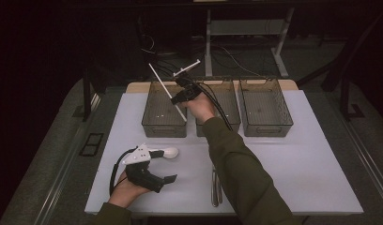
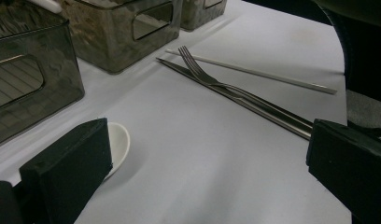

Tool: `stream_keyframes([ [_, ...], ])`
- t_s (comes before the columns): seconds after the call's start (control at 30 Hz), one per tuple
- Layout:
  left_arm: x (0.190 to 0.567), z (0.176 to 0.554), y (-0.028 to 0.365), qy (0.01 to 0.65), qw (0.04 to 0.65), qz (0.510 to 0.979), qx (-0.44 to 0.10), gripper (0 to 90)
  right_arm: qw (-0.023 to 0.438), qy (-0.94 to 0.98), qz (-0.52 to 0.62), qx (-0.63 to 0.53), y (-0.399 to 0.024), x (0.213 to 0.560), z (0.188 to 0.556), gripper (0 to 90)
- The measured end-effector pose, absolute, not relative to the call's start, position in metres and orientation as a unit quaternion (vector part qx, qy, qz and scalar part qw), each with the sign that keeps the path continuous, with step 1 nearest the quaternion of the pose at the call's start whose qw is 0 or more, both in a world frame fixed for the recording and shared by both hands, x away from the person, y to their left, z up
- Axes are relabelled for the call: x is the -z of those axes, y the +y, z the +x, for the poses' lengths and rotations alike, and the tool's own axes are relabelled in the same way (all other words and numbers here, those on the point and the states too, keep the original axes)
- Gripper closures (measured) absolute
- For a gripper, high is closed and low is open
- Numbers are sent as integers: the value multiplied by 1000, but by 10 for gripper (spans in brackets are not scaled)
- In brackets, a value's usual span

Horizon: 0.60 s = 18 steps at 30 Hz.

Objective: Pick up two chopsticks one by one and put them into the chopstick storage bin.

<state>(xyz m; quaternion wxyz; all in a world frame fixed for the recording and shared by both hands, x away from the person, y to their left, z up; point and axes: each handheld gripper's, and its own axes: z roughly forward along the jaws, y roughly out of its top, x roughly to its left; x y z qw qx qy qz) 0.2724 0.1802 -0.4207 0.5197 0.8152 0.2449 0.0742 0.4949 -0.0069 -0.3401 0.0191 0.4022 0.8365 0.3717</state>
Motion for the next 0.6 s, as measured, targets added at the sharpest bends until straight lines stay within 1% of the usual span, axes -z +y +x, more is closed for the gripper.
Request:
stream_keyframes([
  [0.27, 421, 272, 180, 246, 520, 815, -72, 0, 13, 839, 401, -367, 3, 349, 497, 838],
  [0.6, 421, 272, 180, 244, 519, 816, -72, 0, 11, 855, 395, -335, 17, 365, 492, 837],
])
